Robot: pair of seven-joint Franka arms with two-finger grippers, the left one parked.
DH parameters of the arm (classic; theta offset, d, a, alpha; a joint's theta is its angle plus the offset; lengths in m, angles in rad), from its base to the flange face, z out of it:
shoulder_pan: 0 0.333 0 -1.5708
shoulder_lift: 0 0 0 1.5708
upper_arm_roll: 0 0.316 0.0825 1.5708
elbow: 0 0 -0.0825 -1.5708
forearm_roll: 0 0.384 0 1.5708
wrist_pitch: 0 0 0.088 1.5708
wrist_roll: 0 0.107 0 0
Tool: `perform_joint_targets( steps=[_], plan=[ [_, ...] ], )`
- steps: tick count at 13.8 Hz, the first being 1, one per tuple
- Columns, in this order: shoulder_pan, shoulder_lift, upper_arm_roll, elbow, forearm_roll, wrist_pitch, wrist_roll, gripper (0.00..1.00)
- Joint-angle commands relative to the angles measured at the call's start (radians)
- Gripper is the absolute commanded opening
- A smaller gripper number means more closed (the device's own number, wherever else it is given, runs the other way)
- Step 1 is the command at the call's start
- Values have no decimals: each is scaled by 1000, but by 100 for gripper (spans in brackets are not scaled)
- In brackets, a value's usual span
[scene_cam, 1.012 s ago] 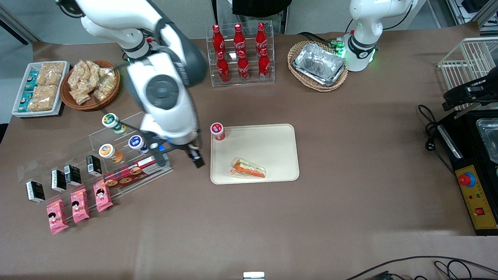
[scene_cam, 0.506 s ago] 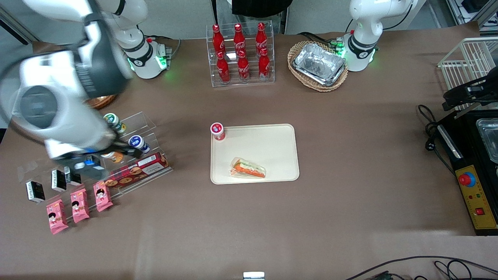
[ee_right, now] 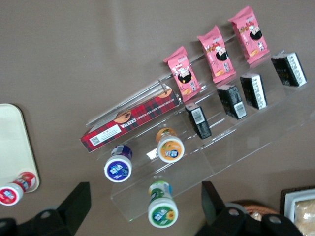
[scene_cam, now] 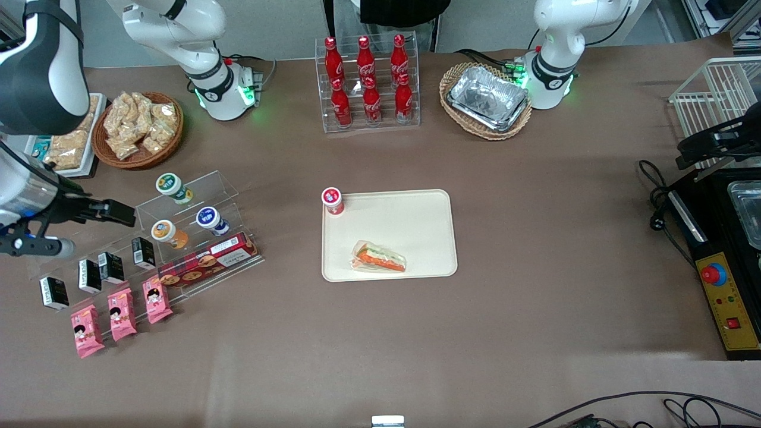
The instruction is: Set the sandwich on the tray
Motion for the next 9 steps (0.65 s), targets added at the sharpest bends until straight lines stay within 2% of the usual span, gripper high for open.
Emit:
perform_joint_targets(
  steps=[1,6,9],
  plan=[
    [-62,-127,11,-185,18,114,-179,100],
    [-63,-160,-9,-212,18,128,-199,100],
    [-63,-183,-38,-231,41,119,-291,100]
  ],
)
